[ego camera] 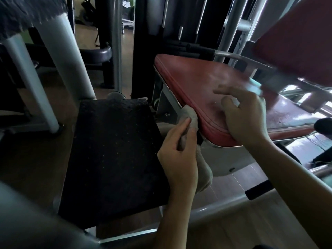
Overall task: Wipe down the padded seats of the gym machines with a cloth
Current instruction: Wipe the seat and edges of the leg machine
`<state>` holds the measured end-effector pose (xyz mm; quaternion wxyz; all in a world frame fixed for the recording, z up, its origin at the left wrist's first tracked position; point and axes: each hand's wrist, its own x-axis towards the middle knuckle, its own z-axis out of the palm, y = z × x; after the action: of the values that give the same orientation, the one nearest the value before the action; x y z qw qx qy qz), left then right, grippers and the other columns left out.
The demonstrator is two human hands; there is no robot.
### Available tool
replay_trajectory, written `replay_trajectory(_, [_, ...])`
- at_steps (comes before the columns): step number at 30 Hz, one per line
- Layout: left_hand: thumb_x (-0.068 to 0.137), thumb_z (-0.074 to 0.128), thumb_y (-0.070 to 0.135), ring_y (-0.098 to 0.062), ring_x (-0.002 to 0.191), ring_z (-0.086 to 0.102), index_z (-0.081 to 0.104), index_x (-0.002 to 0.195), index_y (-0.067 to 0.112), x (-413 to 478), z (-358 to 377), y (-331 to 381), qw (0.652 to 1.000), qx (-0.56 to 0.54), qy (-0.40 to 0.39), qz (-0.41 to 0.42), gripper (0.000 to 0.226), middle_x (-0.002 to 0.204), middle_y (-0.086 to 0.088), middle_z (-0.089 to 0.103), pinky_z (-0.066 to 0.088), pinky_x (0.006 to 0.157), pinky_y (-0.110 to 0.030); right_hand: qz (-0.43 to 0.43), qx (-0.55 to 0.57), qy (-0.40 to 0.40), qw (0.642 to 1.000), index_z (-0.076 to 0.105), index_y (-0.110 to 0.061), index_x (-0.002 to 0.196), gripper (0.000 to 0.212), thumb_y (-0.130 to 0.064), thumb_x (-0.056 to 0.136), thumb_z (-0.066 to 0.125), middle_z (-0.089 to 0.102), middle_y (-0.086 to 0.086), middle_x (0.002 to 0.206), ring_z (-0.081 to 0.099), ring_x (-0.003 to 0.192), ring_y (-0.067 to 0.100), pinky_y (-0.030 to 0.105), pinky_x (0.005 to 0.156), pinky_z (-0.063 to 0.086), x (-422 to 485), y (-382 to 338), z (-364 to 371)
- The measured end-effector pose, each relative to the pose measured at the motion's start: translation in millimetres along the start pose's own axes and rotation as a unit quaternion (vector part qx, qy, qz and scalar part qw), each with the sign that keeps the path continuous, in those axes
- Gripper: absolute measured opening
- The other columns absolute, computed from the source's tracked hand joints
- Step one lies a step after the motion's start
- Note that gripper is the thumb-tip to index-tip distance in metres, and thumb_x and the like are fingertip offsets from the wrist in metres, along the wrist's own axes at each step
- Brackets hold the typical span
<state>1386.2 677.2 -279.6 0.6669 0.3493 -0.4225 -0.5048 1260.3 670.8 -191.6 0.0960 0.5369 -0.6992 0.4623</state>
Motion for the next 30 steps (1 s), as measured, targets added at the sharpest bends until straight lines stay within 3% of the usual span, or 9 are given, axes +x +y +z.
replay_trajectory(4, [0.093,0.071,0.014,-0.007,0.112,0.068,0.075,0.116,0.012,-1.8,0.5,-2.5,1.0,-0.006,-0.012,0.007,0.023,0.113,0.005,0.075,0.053,0.101,-0.036,0.006,0.003,-0.017,1.0,0.078,-0.027,0.109,0.033,-0.013,0.091,0.054,0.072,-0.019,0.105,0.064,0.095,-0.004,0.007,0.084,0.047,-0.5,-3.8,0.3])
replay_trajectory(6, [0.092,0.072,0.015,-0.007,0.111,0.068,0.076,0.115,0.013,-5.7,0.3,-1.5,1.0,-0.004,-0.01,0.011,0.023,0.113,0.006,0.075,0.053,0.101,-0.036,0.01,-0.021,-0.105,0.994,0.076,-0.034,0.112,0.033,-0.016,0.093,0.057,0.073,-0.019,0.107,0.063,0.1,-0.002,0.011,0.089,0.047,10.0,-3.7,-6.2])
replay_trajectory(9, [0.092,0.073,0.018,0.001,0.121,0.06,0.073,0.122,0.022,-13.6,1.8,1.9,1.0,0.015,-0.002,0.006,0.03,0.126,0.016,0.068,0.048,0.106,-0.029,-0.003,-0.058,-0.295,0.954,0.067,-0.05,0.118,0.038,-0.02,0.098,0.058,0.064,-0.029,0.121,0.056,0.114,-0.005,0.016,0.1,0.041,34.3,4.8,-30.3])
replay_trajectory(11, [0.093,0.071,0.021,0.007,0.126,0.054,0.069,0.127,0.03,-18.8,1.7,0.7,0.999,0.033,-0.002,-0.001,0.035,0.134,0.024,0.062,0.044,0.109,-0.028,-0.052,-0.088,-0.352,0.931,0.055,-0.058,0.127,0.038,-0.029,0.102,0.054,0.054,-0.037,0.132,0.047,0.126,-0.012,0.023,0.114,0.034,38.6,16.9,-40.5])
replay_trajectory(16, [0.094,0.07,0.025,0.0,0.123,0.059,0.07,0.124,0.034,-20.7,7.5,-8.4,0.998,0.049,0.026,0.005,0.031,0.127,0.024,0.066,0.048,0.105,-0.031,-0.107,-0.099,-0.342,0.928,0.035,-0.065,0.14,0.046,-0.064,0.095,0.028,0.034,-0.034,0.154,0.023,0.147,-0.01,0.042,0.127,0.015,29.1,37.8,-28.1])
replay_trajectory(20, [0.096,0.068,0.028,-0.008,0.112,0.066,0.071,0.122,0.034,-16.9,20.8,-4.8,0.999,0.02,0.026,0.003,0.027,0.115,0.011,0.073,0.054,0.098,-0.032,-0.117,-0.073,-0.305,0.942,0.039,-0.068,0.136,0.045,-0.063,0.092,0.033,0.04,-0.036,0.149,0.031,0.145,-0.006,0.047,0.122,0.028,29.2,38.6,-25.3])
replay_trajectory(22, [0.098,0.066,0.027,-0.004,0.104,0.069,0.071,0.122,0.03,-0.2,24.8,-6.5,1.0,0.009,0.023,0.0,0.025,0.106,0.007,0.075,0.056,0.094,-0.029,-0.119,-0.065,-0.287,0.948,0.044,-0.066,0.135,0.045,-0.062,0.091,0.036,0.044,-0.036,0.146,0.037,0.142,-0.005,0.046,0.119,0.033,28.3,38.0,-23.9])
replay_trajectory(25, [0.099,0.065,0.026,0.004,0.106,0.066,0.071,0.123,0.028,12.5,24.1,-9.3,1.0,0.005,0.011,0.003,0.025,0.11,0.008,0.072,0.053,0.096,-0.024,-0.118,-0.059,-0.269,0.954,0.05,-0.06,0.134,0.045,-0.058,0.09,0.04,0.049,-0.034,0.142,0.043,0.137,-0.005,0.044,0.116,0.038,27.2,35.1,-23.2])
replay_trajectory(30, [0.095,0.069,0.026,-0.002,0.102,0.069,0.073,0.117,0.035,-9.9,14.6,-4.8,0.999,0.022,-0.012,0.033,0.023,0.108,0.003,0.073,0.054,0.093,-0.022,-0.113,-0.056,-0.249,0.96,0.051,-0.062,0.13,0.043,-0.058,0.089,0.041,0.052,-0.039,0.136,0.048,0.132,-0.007,0.042,0.112,0.042,25.9,33.4,-22.4])
